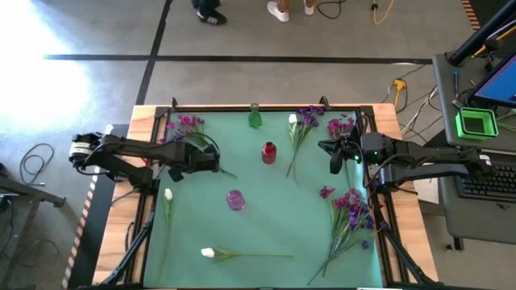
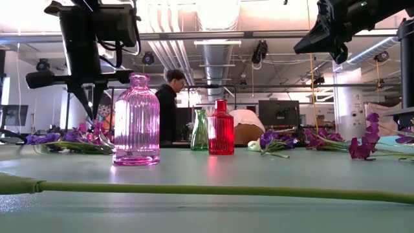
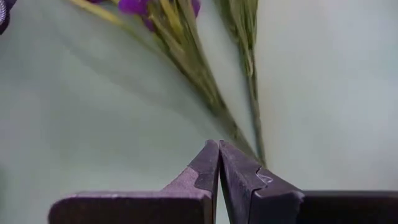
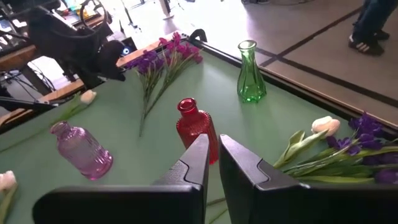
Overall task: Sort flowers into vase by color
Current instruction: Put the left purple flower into the green vase
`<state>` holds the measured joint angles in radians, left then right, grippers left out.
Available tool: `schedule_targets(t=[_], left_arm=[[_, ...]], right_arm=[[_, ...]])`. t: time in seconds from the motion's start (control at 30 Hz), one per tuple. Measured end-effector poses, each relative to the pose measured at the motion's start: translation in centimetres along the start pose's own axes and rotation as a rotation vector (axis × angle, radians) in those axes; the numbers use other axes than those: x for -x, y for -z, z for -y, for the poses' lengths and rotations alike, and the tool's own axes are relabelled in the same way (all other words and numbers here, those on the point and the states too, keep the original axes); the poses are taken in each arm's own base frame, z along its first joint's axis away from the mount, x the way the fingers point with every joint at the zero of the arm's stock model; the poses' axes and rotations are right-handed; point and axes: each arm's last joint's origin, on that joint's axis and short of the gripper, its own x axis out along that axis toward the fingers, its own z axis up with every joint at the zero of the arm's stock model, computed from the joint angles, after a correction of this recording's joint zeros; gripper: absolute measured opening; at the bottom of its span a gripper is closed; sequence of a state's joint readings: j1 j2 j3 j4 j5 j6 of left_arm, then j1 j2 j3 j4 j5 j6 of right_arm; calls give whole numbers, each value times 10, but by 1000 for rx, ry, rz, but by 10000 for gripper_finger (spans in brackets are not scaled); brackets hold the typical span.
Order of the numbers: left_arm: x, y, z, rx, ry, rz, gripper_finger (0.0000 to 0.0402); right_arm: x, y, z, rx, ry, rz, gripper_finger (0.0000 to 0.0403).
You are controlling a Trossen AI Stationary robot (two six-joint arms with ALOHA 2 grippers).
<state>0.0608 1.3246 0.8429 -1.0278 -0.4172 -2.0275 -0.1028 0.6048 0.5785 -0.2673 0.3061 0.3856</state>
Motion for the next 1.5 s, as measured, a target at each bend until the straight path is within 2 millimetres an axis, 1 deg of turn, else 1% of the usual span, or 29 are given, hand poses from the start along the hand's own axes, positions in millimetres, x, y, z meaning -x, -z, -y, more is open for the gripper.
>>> schedule_targets(t=[0.23,0.4,0.53,0.73,0.93,1.07,1.17,1.5], left_arm=[[-4,-4,3,14,18,70,2],[-5,-4,3,13,14,74,19],[-5,-5,4,15,31,110,43],[-5,-5,4,66,36,114,94],[-6,-7,5,149,32,109,143],[-7,-9,5,165,28,111,163],[-7,-9,6,166,28,108,170],[-9,-14,8,195,19,112,171]], right_arm=[[0,1,1,42,6,-14,28],[0,1,1,49,13,-8,28],[0,1,1,39,13,-9,28],[0,1,1,46,12,-6,28],[0,0,0,46,10,-1,29],[0,0,0,46,10,0,29],[0,0,0,46,10,0,29],[0,0,0,46,10,0,29]])
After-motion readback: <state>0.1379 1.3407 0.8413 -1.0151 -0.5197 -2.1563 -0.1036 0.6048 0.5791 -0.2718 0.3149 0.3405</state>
